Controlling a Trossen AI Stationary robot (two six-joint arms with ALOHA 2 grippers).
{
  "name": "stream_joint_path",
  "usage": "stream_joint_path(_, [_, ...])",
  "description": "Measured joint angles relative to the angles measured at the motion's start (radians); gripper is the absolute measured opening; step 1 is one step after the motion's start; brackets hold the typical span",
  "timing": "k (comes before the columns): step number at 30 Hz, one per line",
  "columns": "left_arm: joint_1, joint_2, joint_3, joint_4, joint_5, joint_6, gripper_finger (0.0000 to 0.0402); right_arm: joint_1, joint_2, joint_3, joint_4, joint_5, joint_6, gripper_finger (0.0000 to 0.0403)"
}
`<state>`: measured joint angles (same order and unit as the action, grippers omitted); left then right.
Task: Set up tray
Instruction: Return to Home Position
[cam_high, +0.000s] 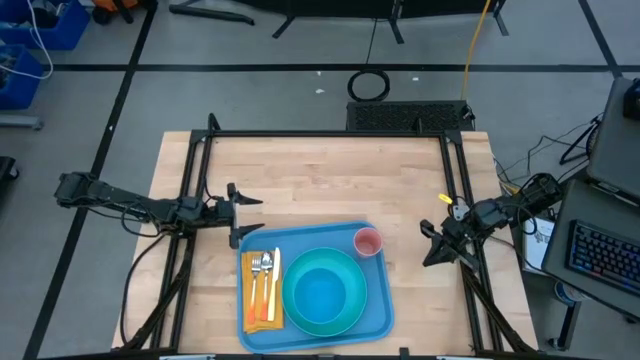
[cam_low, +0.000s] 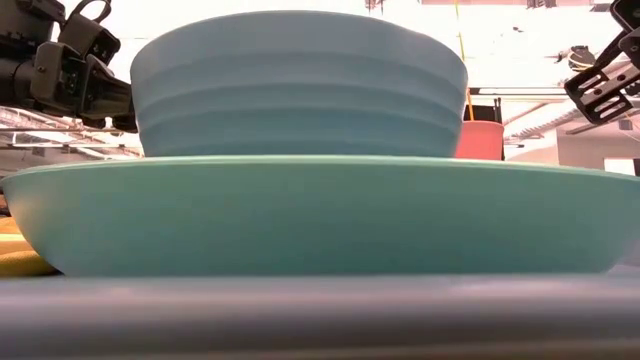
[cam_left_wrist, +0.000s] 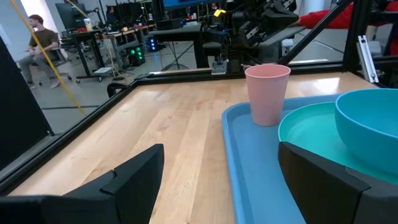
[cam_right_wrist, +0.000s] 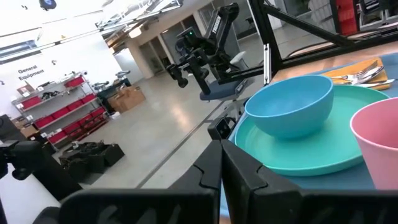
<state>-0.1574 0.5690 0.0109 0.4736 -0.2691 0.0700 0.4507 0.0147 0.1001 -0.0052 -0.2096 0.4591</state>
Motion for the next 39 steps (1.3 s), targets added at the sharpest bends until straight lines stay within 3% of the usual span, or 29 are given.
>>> stream_joint_path(39, [0.000, 0.000, 0.000, 0.000, 0.000, 0.000, 0.0315, 0.000, 0.000, 0.000, 0.000, -0.001, 0.000, 0.0000])
